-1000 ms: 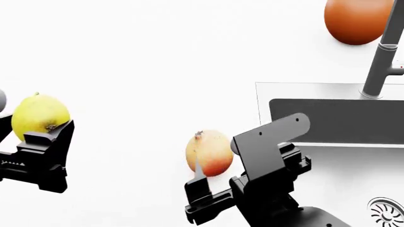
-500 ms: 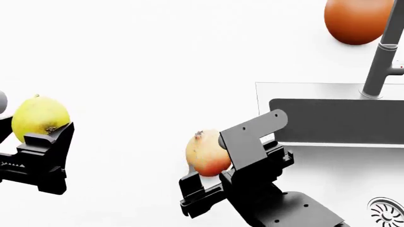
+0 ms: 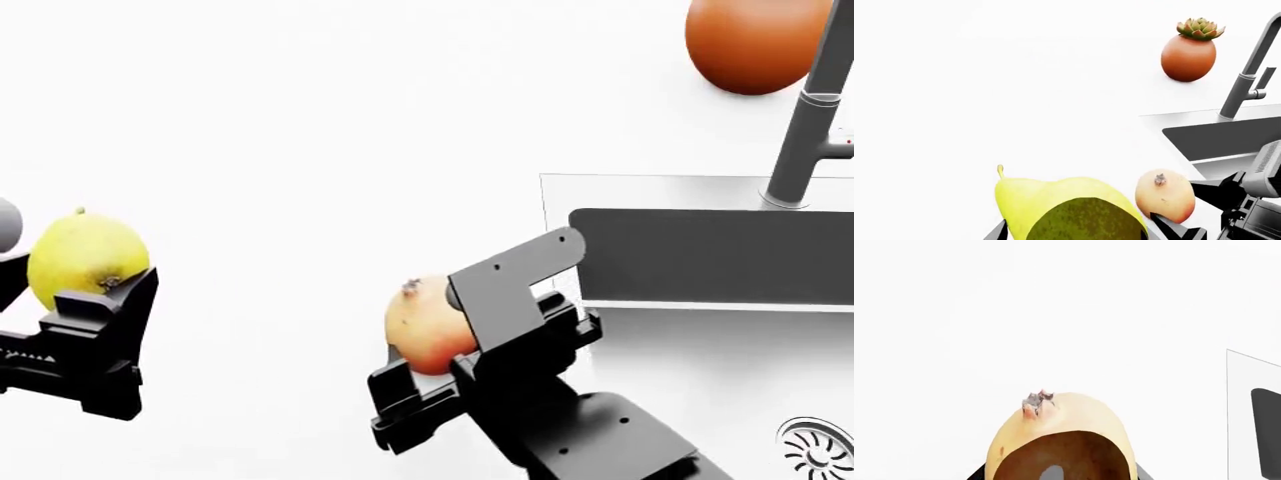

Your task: There is a mixed pile of frozen fruits and vegetables on the counter. Locate all the frozen vegetables and place the items in a bowl on the counter. Take all the frozen fruits and defrost them in a running sink.

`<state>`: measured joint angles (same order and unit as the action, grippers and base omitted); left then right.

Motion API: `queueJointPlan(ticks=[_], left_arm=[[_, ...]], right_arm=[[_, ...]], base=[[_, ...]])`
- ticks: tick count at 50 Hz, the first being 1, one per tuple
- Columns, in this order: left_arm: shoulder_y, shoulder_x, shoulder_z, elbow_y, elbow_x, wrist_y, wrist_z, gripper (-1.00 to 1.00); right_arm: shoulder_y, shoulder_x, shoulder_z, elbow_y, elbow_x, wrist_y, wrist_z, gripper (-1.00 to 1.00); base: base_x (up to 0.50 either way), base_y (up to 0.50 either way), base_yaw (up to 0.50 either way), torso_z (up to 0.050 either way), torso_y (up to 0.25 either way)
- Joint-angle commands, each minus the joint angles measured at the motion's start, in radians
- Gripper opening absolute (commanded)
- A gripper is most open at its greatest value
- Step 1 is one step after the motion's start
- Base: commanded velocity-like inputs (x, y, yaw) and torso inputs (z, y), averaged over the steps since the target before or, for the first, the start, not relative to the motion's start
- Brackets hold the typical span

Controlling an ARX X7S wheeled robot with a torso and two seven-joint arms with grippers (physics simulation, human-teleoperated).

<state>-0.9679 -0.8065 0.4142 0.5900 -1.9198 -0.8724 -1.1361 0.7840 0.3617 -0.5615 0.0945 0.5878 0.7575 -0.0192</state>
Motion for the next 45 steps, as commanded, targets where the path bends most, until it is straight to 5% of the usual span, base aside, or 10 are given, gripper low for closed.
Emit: queueJointPlan(ticks=[1, 20, 30, 45], left_arm=[[0.008, 0.003, -0.004, -0.005, 0.001, 0.023, -0.002, -1.0], [0.056, -0.003, -0.016, -0.005, 0.083, 0.03, 0.075, -1.0], [0.04, -0.007, -0.018, 0.002, 0.059, 0.034, 0.064, -1.0], [0.053, -0.005, -0.016, 0.013, 0.072, 0.04, 0.075, -1.0]], right_arm=[[-0.009, 0.014, 0.008, -0.07, 0.002, 0.002, 0.008, -1.0], [-0.176, 0.147, 0.304, -0.564, 0.25, 0.146, 0.267, -1.0], [-0.203, 0.191, 0.358, -0.635, 0.298, 0.18, 0.311, -1.0], [-0.229, 0.204, 0.34, -0.632, 0.276, 0.165, 0.306, -1.0]], base=[[0.0, 0.0, 0.0, 0.0, 0.0], [0.0, 0.0, 0.0, 0.0, 0.0], [0.0, -0.02, 0.0, 0.0, 0.0], [0.0, -0.5, 0.0, 0.0, 0.001]])
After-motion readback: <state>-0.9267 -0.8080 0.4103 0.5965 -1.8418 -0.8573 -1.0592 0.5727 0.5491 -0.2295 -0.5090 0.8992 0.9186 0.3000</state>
